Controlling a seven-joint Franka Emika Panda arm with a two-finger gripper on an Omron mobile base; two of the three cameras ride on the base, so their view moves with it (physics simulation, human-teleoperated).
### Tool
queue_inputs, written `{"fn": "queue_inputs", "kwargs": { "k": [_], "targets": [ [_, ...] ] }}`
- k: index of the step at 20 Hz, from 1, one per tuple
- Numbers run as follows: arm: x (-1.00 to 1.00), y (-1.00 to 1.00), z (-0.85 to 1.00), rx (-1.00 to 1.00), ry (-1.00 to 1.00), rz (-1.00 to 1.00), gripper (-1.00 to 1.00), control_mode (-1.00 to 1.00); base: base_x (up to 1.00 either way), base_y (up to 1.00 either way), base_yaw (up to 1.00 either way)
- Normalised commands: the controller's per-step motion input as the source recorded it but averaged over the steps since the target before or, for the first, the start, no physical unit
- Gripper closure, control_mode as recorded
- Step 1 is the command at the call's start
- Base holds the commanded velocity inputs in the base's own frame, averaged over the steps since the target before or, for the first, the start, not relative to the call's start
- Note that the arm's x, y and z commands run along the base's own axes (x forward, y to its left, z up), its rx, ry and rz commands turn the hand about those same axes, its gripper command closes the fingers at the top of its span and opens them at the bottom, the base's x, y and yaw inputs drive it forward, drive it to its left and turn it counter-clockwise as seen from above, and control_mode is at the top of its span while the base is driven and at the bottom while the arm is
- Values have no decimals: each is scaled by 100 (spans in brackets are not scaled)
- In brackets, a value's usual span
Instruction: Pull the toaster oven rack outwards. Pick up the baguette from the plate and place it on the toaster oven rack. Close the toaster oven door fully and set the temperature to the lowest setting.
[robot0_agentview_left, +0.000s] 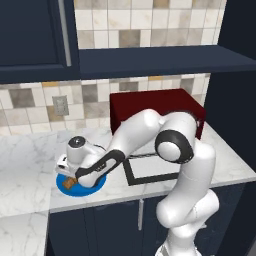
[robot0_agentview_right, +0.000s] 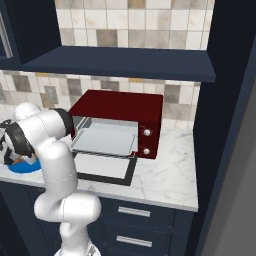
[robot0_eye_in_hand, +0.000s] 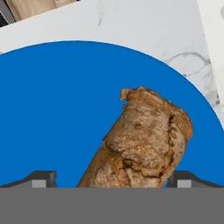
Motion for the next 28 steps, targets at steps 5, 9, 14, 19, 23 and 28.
{"fn": "queue_inputs", "kwargs": {
  "k": [5,9,14,19,23,28],
  "targets": [
    [5,1,-45,-9,0,0,-100,-100,0,0,0],
    [7,7,-41,-10,0,0,100,-100,0,0,0],
    [2,-1,-17,-2,0,0,100,-100,0,0,0],
    [1,-23,1,3,-5,0,100,-100,0,0,0],
    [0,-48,21,11,-12,1,100,-100,0,0,0],
    [0,-59,47,18,-15,6,100,-100,0,0,0]
  ]
}}
